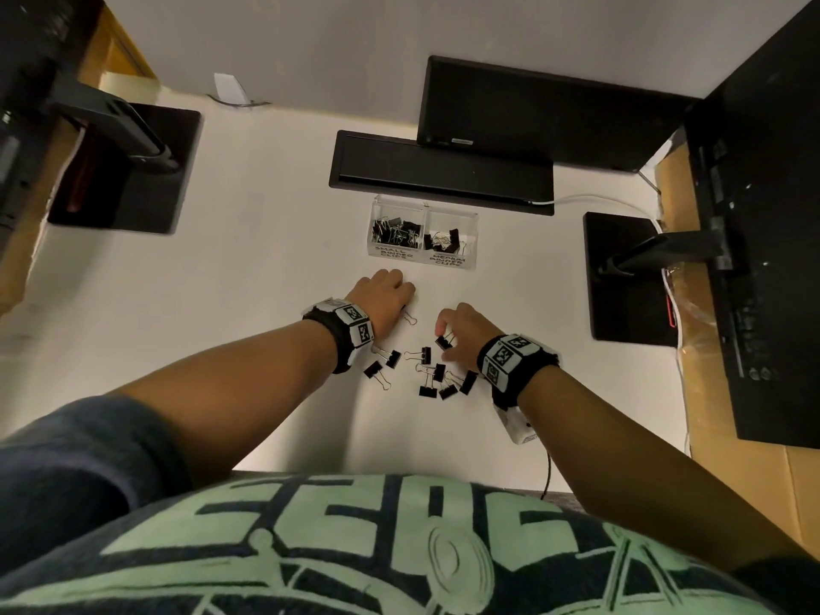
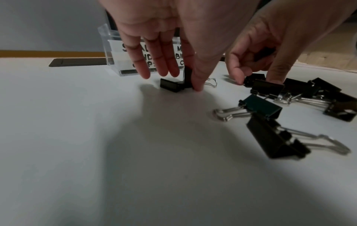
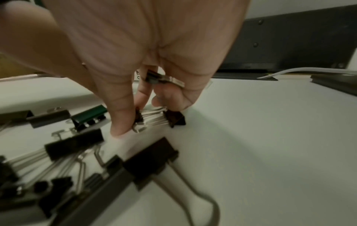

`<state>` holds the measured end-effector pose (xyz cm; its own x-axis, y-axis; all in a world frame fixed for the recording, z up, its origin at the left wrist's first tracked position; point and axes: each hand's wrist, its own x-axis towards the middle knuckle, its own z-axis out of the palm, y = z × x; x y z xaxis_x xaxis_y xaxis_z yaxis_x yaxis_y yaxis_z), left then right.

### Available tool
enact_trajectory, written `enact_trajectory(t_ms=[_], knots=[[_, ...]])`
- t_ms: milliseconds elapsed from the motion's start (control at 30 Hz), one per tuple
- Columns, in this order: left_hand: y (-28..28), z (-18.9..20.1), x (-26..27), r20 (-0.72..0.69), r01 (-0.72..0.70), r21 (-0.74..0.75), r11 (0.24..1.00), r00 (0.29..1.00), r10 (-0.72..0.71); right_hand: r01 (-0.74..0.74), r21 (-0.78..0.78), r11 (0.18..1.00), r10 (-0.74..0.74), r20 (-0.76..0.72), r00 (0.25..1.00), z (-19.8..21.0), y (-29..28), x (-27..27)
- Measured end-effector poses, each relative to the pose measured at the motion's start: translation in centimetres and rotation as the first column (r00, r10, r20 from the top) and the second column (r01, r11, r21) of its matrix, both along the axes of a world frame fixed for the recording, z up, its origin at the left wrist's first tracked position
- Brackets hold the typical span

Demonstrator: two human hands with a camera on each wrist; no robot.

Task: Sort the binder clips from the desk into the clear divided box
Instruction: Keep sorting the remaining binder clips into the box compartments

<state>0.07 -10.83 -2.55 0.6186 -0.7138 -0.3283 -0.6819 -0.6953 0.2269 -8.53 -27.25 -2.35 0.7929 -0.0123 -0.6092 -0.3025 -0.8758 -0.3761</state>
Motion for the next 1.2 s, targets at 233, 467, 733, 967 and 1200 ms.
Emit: enact_trajectory(t_ms=[233, 467, 733, 967, 1200], knots=[[0.2, -0.5, -0.2, -0.110, -0.132, -0.039, 0.991, 0.986, 0.127, 0.250, 0.148, 0.957, -0.262, 0.069, 0.963, 2.8, -0.5, 2.1], [0.4, -0.9, -0.1, -0.290, -0.346, -0.180, 0.921, 0.913, 0.287, 0.460, 0.191, 0.867, -0.493, 0.208, 0.845, 6.5, -2.4, 9.9], [0.1, -0.3, -0.5, -0.337, -0.400, -0.168, 0.901, 0.883, 0.328, 0.390, -0.072, 0.918, -0.379, 0.135, 0.916, 6.0, -1.8, 12.8], [0.0, -0.4, -0.7, -0.339, -0.401, -0.157, 0.903, 0.880, 0.332, 0.466, 0.169, 0.868, -0.496, 0.269, 0.826, 5.9, -2.3, 10.5], [0.0, -0.4, -1.2, -0.253, -0.339, -0.124, 0.933, 0.920, 0.301, 0.482, 0.142, 0.865, -0.501, 0.300, 0.812, 6.0, -3.1, 6.1]])
